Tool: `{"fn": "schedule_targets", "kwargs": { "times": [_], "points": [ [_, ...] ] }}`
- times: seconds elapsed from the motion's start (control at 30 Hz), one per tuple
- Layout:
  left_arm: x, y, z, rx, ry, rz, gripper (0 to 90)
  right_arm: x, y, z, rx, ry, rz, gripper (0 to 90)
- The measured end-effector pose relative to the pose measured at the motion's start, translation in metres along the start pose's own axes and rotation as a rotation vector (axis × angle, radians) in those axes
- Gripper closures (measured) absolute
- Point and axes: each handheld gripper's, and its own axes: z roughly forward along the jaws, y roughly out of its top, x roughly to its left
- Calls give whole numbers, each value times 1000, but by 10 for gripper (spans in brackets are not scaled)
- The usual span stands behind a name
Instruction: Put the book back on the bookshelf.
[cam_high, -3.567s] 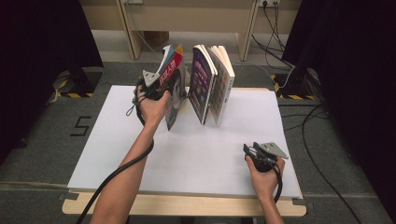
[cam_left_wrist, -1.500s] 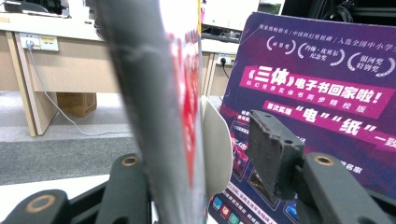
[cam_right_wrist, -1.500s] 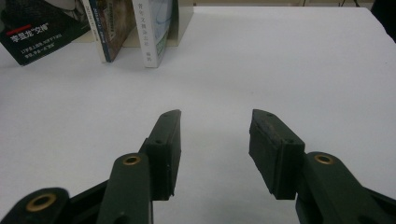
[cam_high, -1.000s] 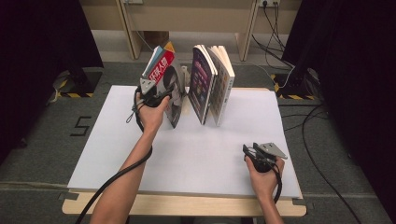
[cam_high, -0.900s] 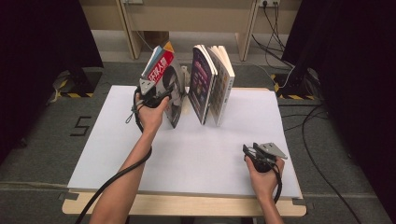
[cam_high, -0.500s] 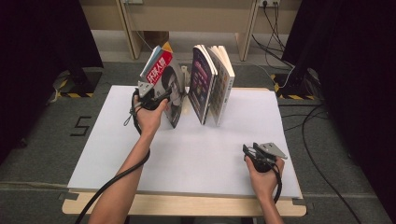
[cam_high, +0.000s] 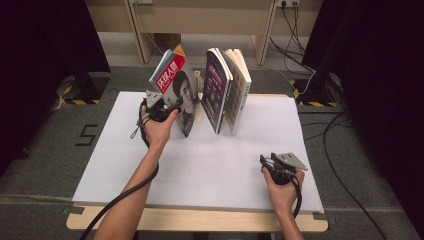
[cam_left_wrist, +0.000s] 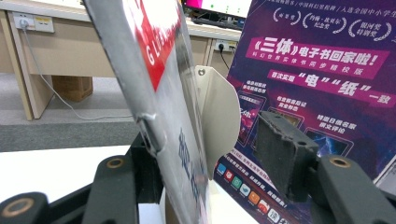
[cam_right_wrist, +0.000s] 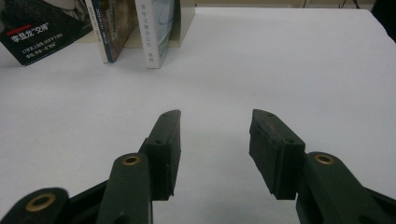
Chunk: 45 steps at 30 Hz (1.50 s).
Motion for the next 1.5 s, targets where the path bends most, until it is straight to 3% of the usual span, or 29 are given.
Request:
{"fn": "schedule_targets", "kwargs": {
  "times": [1.5],
  "points": [
    [-2, 2, -42, 88, -14, 10, 388, 2, 0, 0, -4, -3, -1, 540]
  ]
}}
